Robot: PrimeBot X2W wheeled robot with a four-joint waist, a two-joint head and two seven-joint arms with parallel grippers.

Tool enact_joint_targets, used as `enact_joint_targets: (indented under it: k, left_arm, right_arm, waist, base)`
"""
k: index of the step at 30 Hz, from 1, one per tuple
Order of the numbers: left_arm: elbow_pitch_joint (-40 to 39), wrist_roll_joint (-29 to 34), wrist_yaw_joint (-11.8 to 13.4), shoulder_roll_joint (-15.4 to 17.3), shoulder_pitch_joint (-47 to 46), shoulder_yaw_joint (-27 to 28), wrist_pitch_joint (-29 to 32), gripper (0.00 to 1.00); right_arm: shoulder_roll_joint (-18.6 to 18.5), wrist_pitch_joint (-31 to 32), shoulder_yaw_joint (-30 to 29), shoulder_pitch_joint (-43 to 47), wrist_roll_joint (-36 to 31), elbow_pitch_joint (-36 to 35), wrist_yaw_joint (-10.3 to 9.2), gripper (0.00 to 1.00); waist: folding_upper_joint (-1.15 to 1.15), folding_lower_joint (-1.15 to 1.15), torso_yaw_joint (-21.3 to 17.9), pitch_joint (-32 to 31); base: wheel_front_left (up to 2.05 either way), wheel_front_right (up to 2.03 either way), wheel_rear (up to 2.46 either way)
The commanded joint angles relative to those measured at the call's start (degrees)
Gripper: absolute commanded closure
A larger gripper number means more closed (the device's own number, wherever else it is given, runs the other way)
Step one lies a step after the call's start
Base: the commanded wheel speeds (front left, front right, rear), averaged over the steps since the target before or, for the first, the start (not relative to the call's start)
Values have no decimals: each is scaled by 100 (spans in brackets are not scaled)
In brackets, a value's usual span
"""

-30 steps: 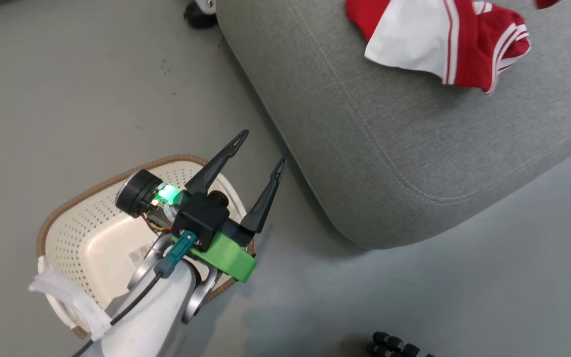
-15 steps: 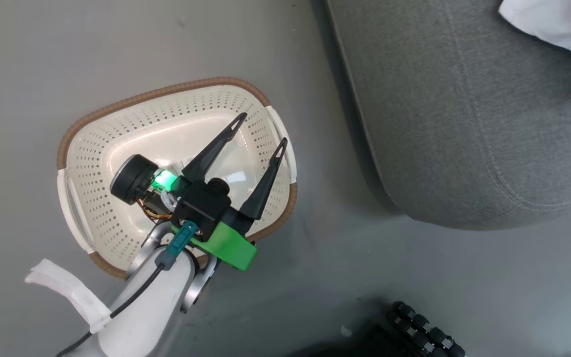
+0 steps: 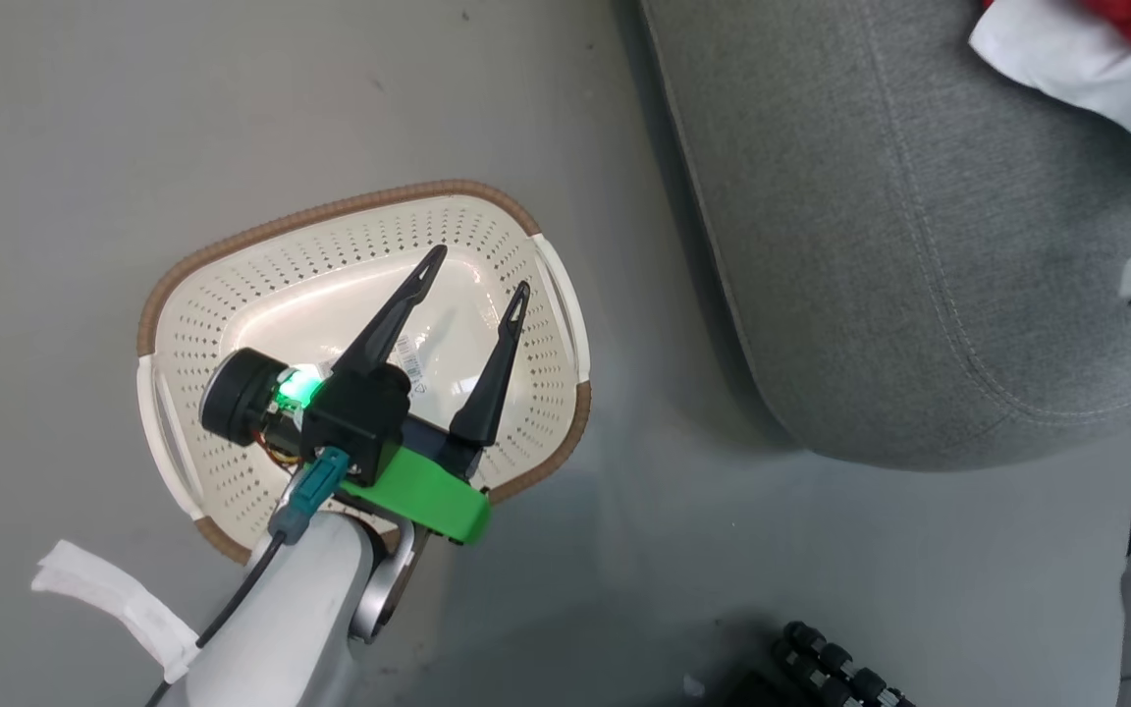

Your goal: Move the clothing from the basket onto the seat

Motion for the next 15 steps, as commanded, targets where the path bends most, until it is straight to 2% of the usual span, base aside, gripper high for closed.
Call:
enact_joint_targets:
  k: [1,7,15]
  left_arm:
    - [58,-111,29,-64,99,51,-69,0]
    - [413,-484,87,-382,391,337,-199,0]
    - [409,-478,214,-701,1055,939,-213,0]
  right_arm:
    - [62,-17,130,280,59,-76,-9,0]
    - [260,-17,884,1213,186,-229,-9,0]
    - [342,-17,1909,2207,322,-163,-8,0]
  waist:
    - [0,-1,-99,-530]
    - [0,-1,245,-1299]
    - [0,-1,1034,-2366]
  base:
    - [0,0,0]
    - [0,0,0]
    - [0,0,0]
